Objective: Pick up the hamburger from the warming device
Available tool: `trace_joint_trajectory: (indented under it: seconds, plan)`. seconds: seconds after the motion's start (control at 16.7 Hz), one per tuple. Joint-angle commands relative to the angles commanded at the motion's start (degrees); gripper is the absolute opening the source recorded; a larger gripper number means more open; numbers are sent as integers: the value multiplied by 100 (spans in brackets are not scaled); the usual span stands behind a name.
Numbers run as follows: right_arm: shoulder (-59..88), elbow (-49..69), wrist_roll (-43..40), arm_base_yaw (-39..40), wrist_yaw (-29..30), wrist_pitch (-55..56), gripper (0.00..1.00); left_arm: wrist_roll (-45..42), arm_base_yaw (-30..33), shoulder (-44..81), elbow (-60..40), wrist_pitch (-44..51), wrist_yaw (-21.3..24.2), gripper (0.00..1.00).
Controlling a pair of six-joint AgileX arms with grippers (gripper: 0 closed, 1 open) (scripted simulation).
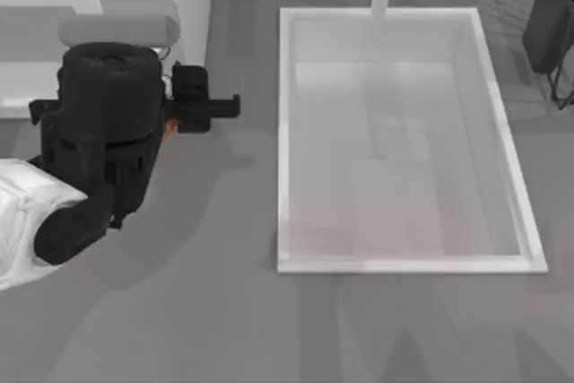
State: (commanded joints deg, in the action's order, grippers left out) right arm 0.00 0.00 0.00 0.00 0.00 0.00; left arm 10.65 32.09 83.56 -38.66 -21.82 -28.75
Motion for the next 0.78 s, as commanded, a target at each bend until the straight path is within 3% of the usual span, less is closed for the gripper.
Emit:
trace_joint_trajectory:
  seconds: [0.24, 0.6, 0.78]
  plan:
    - [0, 0, 0, 0, 0, 0, 100, 13, 43, 808, 197, -893, -20, 0]
    - [0, 0, 0, 0, 0, 0, 100, 15, 61, 2491, 754, -3399, 6, 0]
    - [0, 0, 0, 0, 0, 0, 100, 7, 41, 3037, 991, -4118, 39, 0]
